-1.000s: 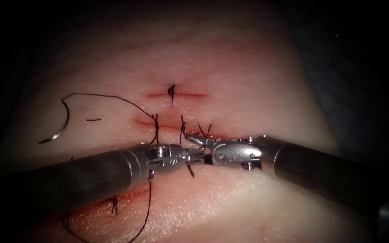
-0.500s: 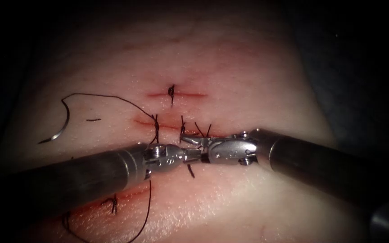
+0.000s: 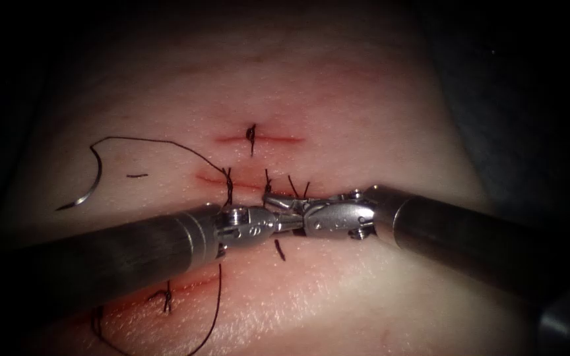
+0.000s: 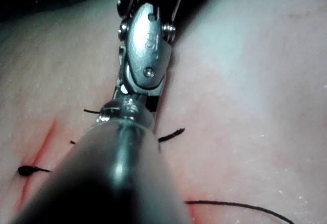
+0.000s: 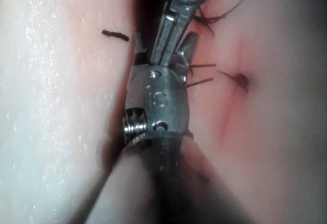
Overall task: Wound Closure
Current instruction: Cut the remaining suture tail with the right cutter.
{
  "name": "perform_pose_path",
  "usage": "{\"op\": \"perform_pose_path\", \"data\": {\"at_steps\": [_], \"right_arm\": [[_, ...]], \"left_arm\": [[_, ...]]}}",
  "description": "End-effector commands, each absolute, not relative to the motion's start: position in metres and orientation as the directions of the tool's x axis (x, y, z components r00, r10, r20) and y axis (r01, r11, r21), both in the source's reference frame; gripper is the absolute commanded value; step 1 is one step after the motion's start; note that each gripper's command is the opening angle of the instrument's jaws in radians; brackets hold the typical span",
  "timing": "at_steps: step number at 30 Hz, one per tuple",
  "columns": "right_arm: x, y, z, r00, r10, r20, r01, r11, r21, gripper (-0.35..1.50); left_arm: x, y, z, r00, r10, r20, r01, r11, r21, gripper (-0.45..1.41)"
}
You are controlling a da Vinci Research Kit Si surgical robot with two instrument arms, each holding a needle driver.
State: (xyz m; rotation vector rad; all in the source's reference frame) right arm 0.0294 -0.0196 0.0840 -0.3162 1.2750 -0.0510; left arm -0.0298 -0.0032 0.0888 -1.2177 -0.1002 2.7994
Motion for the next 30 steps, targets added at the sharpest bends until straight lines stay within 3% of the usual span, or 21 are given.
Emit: {"op": "perform_pose_path", "data": {"at_steps": [1, 5, 7, 8, 9, 10, 17, 18, 20, 21, 23, 30], "right_arm": [[0.0308, -0.019, 0.0846, 0.294, -0.221, -0.93, -0.137, 0.953, -0.27, 1.29], [0.0312, -0.0191, 0.0851, 0.288, -0.232, -0.929, -0.138, 0.95, -0.28, 1.29], [0.0312, -0.0191, 0.0852, 0.282, -0.235, -0.93, -0.144, 0.948, -0.283, 1.16], [0.031, -0.0193, 0.0852, 0.266, -0.24, -0.934, -0.12, 0.953, -0.279, 0.24], [0.0309, -0.0193, 0.0852, 0.259, -0.242, -0.935, -0.1, 0.956, -0.275, -0.27], [0.0308, -0.0193, 0.0852, 0.257, -0.243, -0.935, -0.085, 0.959, -0.272, -0.35], [0.0307, -0.0196, 0.0854, 0.276, -0.302, -0.912, -0.077, 0.939, -0.334, -0.35], [0.0308, -0.0195, 0.0854, 0.275, -0.302, -0.913, -0.077, 0.94, -0.334, -0.13], [0.031, -0.0194, 0.0855, 0.273, -0.279, -0.921, -0.087, 0.946, -0.312, 0.9], [0.031, -0.0194, 0.0855, 0.278, -0.272, -0.921, -0.11, 0.944, -0.312, 1.23], [0.0309, -0.0193, 0.0854, 0.293, -0.266, -0.918, -0.166, 0.932, -0.323, 1.45], [0.0279, -0.0193, 0.085, 0.31, -0.253, -0.916, -0.209, 0.922, -0.325, 1.48]], "left_arm": [[-0.0304, -0.0032, 0.0894, -0.675, 0.101, -0.73, -0.05, -0.995, -0.092, -0.45], [-0.0304, -0.0034, 0.0895, -0.673, 0.097, -0.733, -0.044, -0.995, -0.091, -0.45], [-0.0305, -0.0035, 0.0895, -0.674, 0.096, -0.732, -0.042, -0.995, -0.091, -0.45], [-0.0307, -0.0038, 0.0896, -0.676, 0.093, -0.731, -0.038, -0.995, -0.091, -0.45], [-0.0308, -0.0039, 0.0896, -0.676, 0.093, -0.731, -0.038, -0.995, -0.091, -0.45], [-0.0309, -0.004, 0.0897, -0.677, 0.086, -0.731, -0.034, -0.996, -0.085, -0.45], [-0.0307, -0.0043, 0.0895, -0.672, 0.08, -0.736, -0.024, -0.996, -0.085, -0.45], [-0.0306, -0.0043, 0.0895, -0.672, 0.085, -0.736, -0.027, -0.996, -0.09, -0.45], [-0.0305, -0.0043, 0.0895, -0.671, 0.084, -0.737, -0.026, -0.996, -0.09, -0.45], [-0.0304, -0.0043, 0.0895, -0.67, 0.084, -0.737, -0.025, -0.996, -0.09, -0.45], [-0.0301, -0.0044, 0.0895, -0.669, 0.081, -0.739, -0.021, -0.996, -0.09, -0.45], [-0.0279, -0.0053, 0.0886, -0.664, 0.084, -0.743, -0.015, -0.995, -0.098, -0.45]]}}
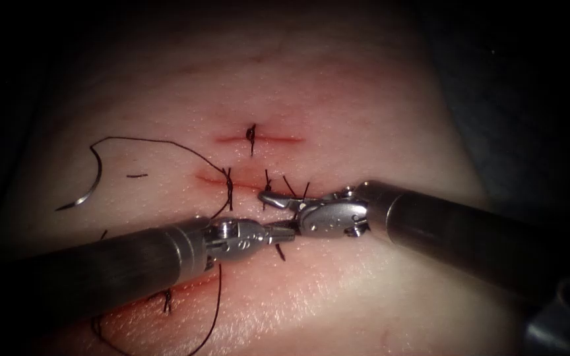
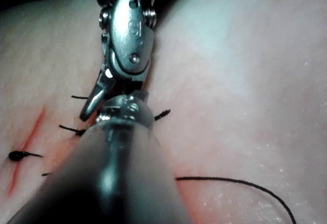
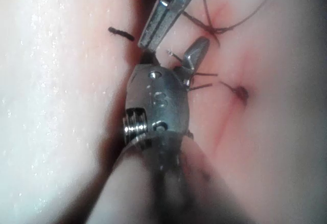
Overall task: Wound Closure
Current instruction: Cut the remaining suture tail with the right cutter, then wipe the small cut suture piece off the left tool.
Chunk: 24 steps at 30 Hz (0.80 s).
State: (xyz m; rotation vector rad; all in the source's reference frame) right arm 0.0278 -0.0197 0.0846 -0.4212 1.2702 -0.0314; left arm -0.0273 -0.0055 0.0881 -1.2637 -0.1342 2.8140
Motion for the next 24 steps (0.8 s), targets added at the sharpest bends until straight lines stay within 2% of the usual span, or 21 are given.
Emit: {"op": "perform_pose_path", "data": {"at_steps": [1, 8, 18, 24], "right_arm": [[0.0273, -0.0193, 0.0848, 0.323, -0.248, -0.913, -0.214, 0.921, -0.326, 1.48], [0.0236, -0.0201, 0.0838, 0.354, -0.228, -0.907, -0.231, 0.918, -0.321, 1.48], [0.0233, -0.0205, 0.0839, 0.354, -0.233, -0.906, -0.222, 0.92, -0.323, 1.48], [0.0205, -0.0209, 0.0837, 0.352, -0.236, -0.906, -0.211, 0.923, -0.322, 1.48]], "left_arm": [[-0.0275, -0.0056, 0.0884, -0.661, 0.087, -0.745, -0.022, -0.995, -0.097, -0.45], [-0.0265, -0.0074, 0.0872, -0.654, 0.087, -0.752, -0.035, -0.996, -0.085, -0.45], [-0.0273, -0.0062, 0.0867, -0.643, 0.101, -0.759, -0.052, -0.995, -0.089, -0.45], [-0.0269, -0.0081, 0.0863, -0.639, 0.086, -0.765, -0.05, -0.996, -0.07, -0.45]]}}
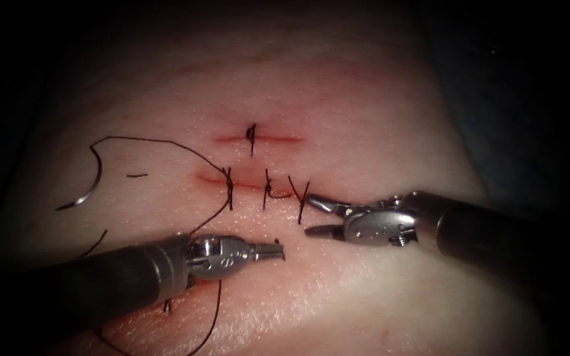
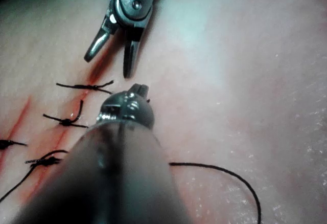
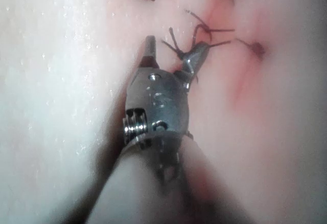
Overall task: Wound Closure
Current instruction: Wipe the small cut suture piece off the left tool, then wound closure complete.
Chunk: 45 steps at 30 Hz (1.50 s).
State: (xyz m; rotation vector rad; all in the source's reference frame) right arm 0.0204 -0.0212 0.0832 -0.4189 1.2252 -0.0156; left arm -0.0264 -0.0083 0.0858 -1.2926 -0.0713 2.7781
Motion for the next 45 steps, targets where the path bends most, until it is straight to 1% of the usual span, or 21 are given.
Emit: {"op": "perform_pose_path", "data": {"at_steps": [1, 5, 8, 9, 10, 13, 14, 16, 18, 21, 23, 26, 32, 38, 41, 45], "right_arm": [[0.02, -0.021, 0.084, 0.358, -0.234, -0.904, -0.216, 0.921, -0.324, 1.48], [0.0182, -0.021, 0.083, 0.38, -0.219, -0.899, -0.233, 0.918, -0.322, 1.48], [0.0173, -0.021, 0.083, 0.394, -0.206, -0.896, -0.247, 0.915, -0.319, 1.48], [0.0171, -0.021, 0.083, 0.396, -0.199, -0.896, -0.251, 0.916, -0.314, 1.48], [0.0169, -0.021, 0.083, 0.399, -0.197, -0.895, -0.256, 0.914, -0.315, 1.48], [0.0165, -0.021, 0.084, 0.41, -0.182, -0.894, -0.267, 0.913, -0.308, 1.48], [0.0165, -0.021, 0.084, 0.411, -0.175, -0.894, -0.271, 0.913, -0.304, 1.48], [0.0165, -0.021, 0.084, 0.411, -0.17, -0.896, -0.274, 0.914, -0.299, 1.48], [0.0165, -0.021, 0.084, 0.406, -0.165, -0.899, -0.281, 0.913, -0.295, 1.48], [0.0166, -0.021, 0.084, 0.406, -0.165, -0.899, -0.281, 0.913, -0.295, 1.48], [0.0166, -0.021, 0.083, 0.407, -0.165, -0.899, -0.281, 0.913, -0.295, 1.48], [0.0167, -0.022, 0.083, 0.404, -0.16, -0.901, -0.285, 0.913, -0.29, 1.48], [0.0166, -0.022, 0.083, 0.402, -0.157, -0.902, -0.287, 0.914, -0.287, 1.48], [0.0165, -0.022, 0.083, 0.402, -0.149, -0.903, -0.29, 0.915, -0.28, 1.48], [0.0165, -0.021, 0.083, 0.399, -0.142, -0.906, -0.296, 0.915, -0.274, 1.48], [0.0165, -0.021, 0.083, 0.394, -0.123, -0.911, -0.302, 0.919, -0.254, 1.48]], "left_arm": [[-0.027, -0.009, 0.086, -0.633, 0.094, -0.768, -0.056, -0.996, -0.076, -0.45], [-0.0274, -0.011, 0.087, -0.61, 0.134, -0.781, -0.079, -0.991, -0.108, -0.45], [-0.0277, -0.012, 0.088, -0.592, 0.204, -0.779, -0.124, -0.979, -0.162, -0.45], [-0.0279, -0.013, 0.088, -0.583, 0.25, -0.773, -0.155, -0.968, -0.196, -0.4], [-0.0279, -0.013, 0.089, -0.575, 0.286, -0.767, -0.178, -0.958, -0.223, -0.2], [-0.0279, -0.014, 0.09, -0.565, 0.34, -0.752, -0.211, -0.94, -0.267, 0.22], [-0.0278, -0.014, 0.091, -0.562, 0.353, -0.748, -0.217, -0.936, -0.278, 0.29], [-0.0274, -0.014, 0.092, -0.549, 0.386, -0.741, -0.233, -0.922, -0.308, 0.36], [-0.027, -0.014, 0.094, -0.555, 0.414, -0.721, -0.253, -0.91, -0.328, 0.39], [-0.026, -0.014, 0.096, -0.606, 0.463, -0.647, -0.279, -0.885, -0.372, 0.39], [-0.0252, -0.014, 0.097, -0.644, 0.491, -0.587, -0.295, -0.867, -0.403, 0.44], [-0.024, -0.015, 0.098, -0.681, 0.507, -0.528, -0.304, -0.852, -0.426, 0.44], [-0.0218, -0.016, 0.096, -0.721, 0.502, -0.478, -0.31, -0.851, -0.425, 0.41], [-0.0212, -0.016, 0.092, -0.724, 0.515, -0.458, -0.32, -0.84, -0.439, 0.34], [-0.0212, -0.016, 0.089, -0.726, 0.504, -0.469, -0.284, -0.84, -0.463, 0.24], [-0.0214, -0.014, 0.085, -0.712, 0.491, -0.502, -0.249, -0.845, -0.473, 0.22]]}}
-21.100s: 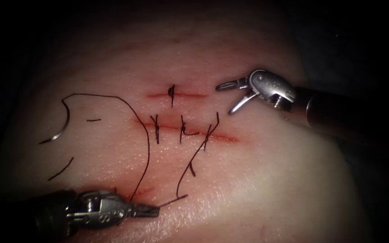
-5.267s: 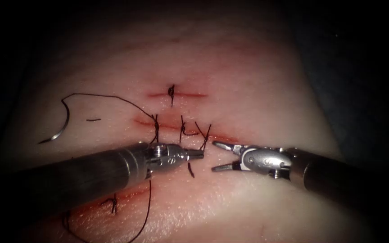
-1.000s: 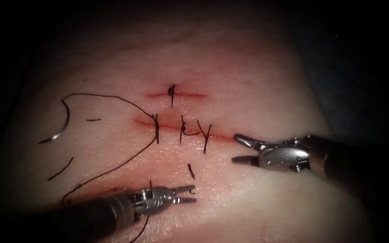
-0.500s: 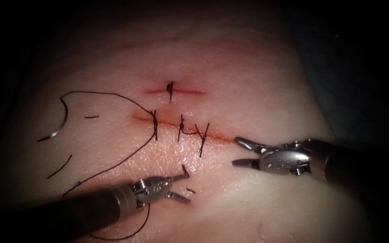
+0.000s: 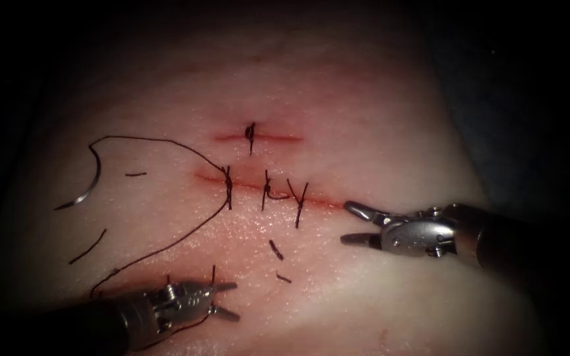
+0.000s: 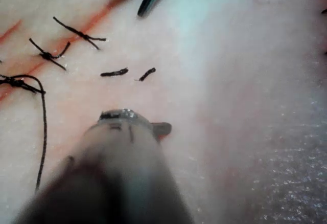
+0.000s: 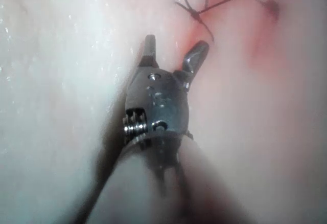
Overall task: Wound Closure
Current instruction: Wound closure complete.
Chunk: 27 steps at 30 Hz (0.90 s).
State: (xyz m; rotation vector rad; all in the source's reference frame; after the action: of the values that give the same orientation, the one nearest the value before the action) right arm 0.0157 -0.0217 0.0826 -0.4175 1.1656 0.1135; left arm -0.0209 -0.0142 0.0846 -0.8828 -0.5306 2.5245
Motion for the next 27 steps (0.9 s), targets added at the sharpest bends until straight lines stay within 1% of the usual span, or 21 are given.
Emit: {"op": "perform_pose_path", "data": {"at_steps": [1, 4, 6, 7, 8, 9, 10, 12, 14, 16, 22, 27], "right_arm": [[0.0165, -0.021, 0.083, 0.392, -0.117, -0.913, -0.304, 0.92, -0.248, 1.47], [0.0166, -0.021, 0.082, 0.379, -0.036, -0.925, -0.32, 0.932, -0.168, 1.47], [0.0165, -0.02, 0.082, 0.369, 0.062, -0.927, -0.308, 0.95, -0.059, 1.35], [0.0164, -0.02, 0.081, 0.374, 0.101, -0.922, -0.292, 0.956, -0.014, 1.27], [0.0163, -0.019, 0.081, 0.373, 0.135, -0.918, -0.283, 0.959, 0.026, 1.13], [0.0161, -0.019, 0.081, 0.375, 0.146, -0.915, -0.281, 0.959, 0.037, 1.08], [0.016, -0.018, 0.08, 0.372, 0.162, -0.914, -0.286, 0.957, 0.053, 1.08], [0.0158, -0.017, 0.08, 0.367, 0.187, -0.911, -0.294, 0.953, 0.077, 1.28], [0.0158, -0.016, 0.079, 0.343, 0.21, -0.916, -0.32, 0.943, 0.096, 1.37], [0.0158, -0.016, 0.078, 0.325, 0.219, -0.92, -0.339, 0.935, 0.102, 1.4], [0.0164, -0.014, 0.076, 0.312, 0.241, -0.919, -0.358, 0.926, 0.121, 1.42], [0.0166, -0.014, 0.077, 0.317, 0.243, -0.917, -0.357, 0.926, 0.122, 1.42]], "left_arm": [[-0.0215, -0.013, 0.085, -0.695, 0.489, -0.526, -0.248, -0.851, -0.463, 0.24], [-0.0222, -0.011, 0.083, -0.602, 0.479, -0.639, -0.268, -0.875, -0.403, 0.24], [-0.0225, -0.009, 0.082, -0.535, 0.454, -0.712, -0.286, -0.891, -0.353, 0.27], [-0.0225, -0.008, 0.082, -0.511, 0.444, -0.736, -0.29, -0.895, -0.339, 0.29], [-0.0224, -0.008, 0.082, -0.491, 0.438, -0.753, -0.294, -0.897, -0.33, 0.29], [-0.0221, -0.007, 0.082, -0.471, 0.427, -0.771, -0.297, -0.9, -0.317, 0.32], [-0.0219, -0.006, 0.082, -0.458, 0.42, -0.784, -0.301, -0.903, -0.308, 0.36], [-0.0208, -0.005, 0.082, -0.427, 0.408, -0.807, -0.307, -0.905, -0.295, 0.39], [-0.0193, -0.004, 0.081, -0.404, 0.409, -0.818, -0.309, -0.903, -0.298, 0.39], [-0.0173, -0.004, 0.082, -0.385, 0.407, -0.829, -0.311, -0.902, -0.298, 0.41], [-0.012, -0.003, 0.082, -0.368, 0.4, -0.839, -0.327, -0.901, -0.286, 0.41], [-0.0097, -0.002, 0.083, -0.367, 0.386, -0.846, -0.321, -0.907, -0.274, 0.41]]}}
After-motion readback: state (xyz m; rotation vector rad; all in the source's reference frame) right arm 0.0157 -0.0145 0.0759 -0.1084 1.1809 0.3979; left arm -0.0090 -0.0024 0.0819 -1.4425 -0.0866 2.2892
